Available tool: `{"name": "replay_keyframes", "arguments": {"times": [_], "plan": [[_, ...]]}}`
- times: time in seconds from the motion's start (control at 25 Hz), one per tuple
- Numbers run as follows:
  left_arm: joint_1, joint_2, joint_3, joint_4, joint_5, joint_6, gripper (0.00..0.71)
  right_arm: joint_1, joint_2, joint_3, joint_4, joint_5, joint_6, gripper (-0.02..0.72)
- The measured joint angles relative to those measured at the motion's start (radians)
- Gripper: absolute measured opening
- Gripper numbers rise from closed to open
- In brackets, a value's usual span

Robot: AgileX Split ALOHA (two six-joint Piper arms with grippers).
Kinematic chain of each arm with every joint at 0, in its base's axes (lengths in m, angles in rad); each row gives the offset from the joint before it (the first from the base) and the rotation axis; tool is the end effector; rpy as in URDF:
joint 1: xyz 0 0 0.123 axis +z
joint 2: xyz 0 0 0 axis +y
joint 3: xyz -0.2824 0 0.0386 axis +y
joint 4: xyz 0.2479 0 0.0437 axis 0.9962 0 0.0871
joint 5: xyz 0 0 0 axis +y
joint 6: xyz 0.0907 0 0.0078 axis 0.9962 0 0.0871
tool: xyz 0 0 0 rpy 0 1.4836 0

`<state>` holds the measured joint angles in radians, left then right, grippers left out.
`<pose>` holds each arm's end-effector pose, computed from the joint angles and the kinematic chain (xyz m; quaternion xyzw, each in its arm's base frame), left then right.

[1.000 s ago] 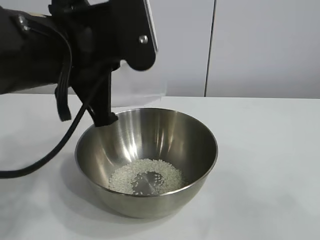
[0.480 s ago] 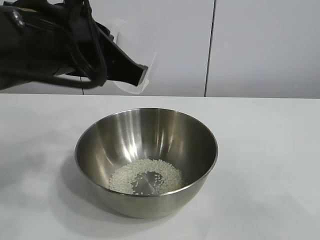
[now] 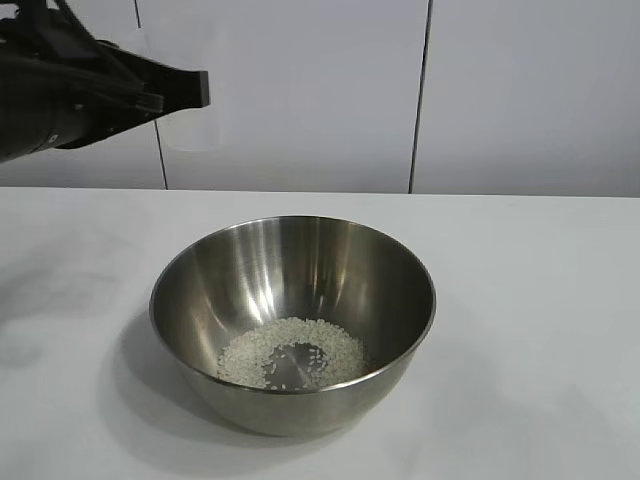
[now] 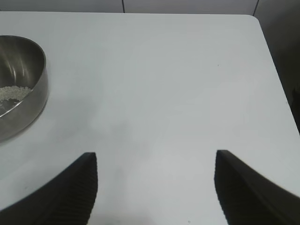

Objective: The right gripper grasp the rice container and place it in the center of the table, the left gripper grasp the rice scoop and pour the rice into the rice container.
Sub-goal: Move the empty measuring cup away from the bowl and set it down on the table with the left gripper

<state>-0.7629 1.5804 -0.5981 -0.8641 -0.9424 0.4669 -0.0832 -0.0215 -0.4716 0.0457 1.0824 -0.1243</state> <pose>0.2455 -0.1572 0.2111 0.0226 0.7514 -0.0418 0.6582 -0.0055 0.0041 0.2675 -0.0187 0.8602 -0.0300 0.5088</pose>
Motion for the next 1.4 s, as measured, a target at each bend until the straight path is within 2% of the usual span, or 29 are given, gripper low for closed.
{"name": "replay_keyframes", "arguments": {"times": [0.16, 0.28, 0.4, 0.52, 0.64, 0.76, 0.92, 1.04, 1.2, 1.4], "plan": [[0.141, 0.0, 0.089, 0.311, 0.0, -0.239, 0.008, 0.0, 0.0, 0.0, 0.0, 0.0, 0.0, 0.487], [0.285, 0.0, 0.165, 0.596, 0.001, -0.436, 0.008, 0.0, 0.0, 0.0, 0.0, 0.0, 0.0, 0.487], [0.461, 0.0, 0.231, 0.858, -0.002, -0.607, 0.008, 0.0, 0.0, 0.0, 0.0, 0.0, 0.0, 0.487], [0.6, 0.0, 0.262, 1.092, -0.003, -0.697, 0.008, 0.0, 0.0, 0.0, 0.0, 0.0, 0.0, 0.487], [0.687, 0.0, 0.264, 1.255, 0.0, -0.703, 0.008, 0.0, 0.0, 0.0, 0.0, 0.001, 0.0, 0.487], [0.729, 0.0, 0.264, 1.316, 0.013, -0.677, 0.008, 0.0, 0.0, 0.0, 0.001, 0.001, 0.0, 0.487], [0.735, 0.057, 0.264, 1.329, 0.007, -0.631, 0.008, 0.0, 0.0, 0.0, 0.001, 0.001, 0.0, 0.487], [0.735, 0.169, 0.264, 1.326, -0.051, -0.602, 0.008, 0.0, 0.0, 0.0, 0.001, 0.001, 0.0, 0.487], [0.735, 0.295, 0.262, 1.245, -0.178, -0.543, 0.008, 0.0, 0.0, 0.0, 0.001, 0.001, 0.0, 0.487], [0.735, 0.414, 0.259, 1.183, -0.188, -0.487, 0.008, 0.0, 0.0, 0.0, 0.001, 0.001, 0.0, 0.487]]}}
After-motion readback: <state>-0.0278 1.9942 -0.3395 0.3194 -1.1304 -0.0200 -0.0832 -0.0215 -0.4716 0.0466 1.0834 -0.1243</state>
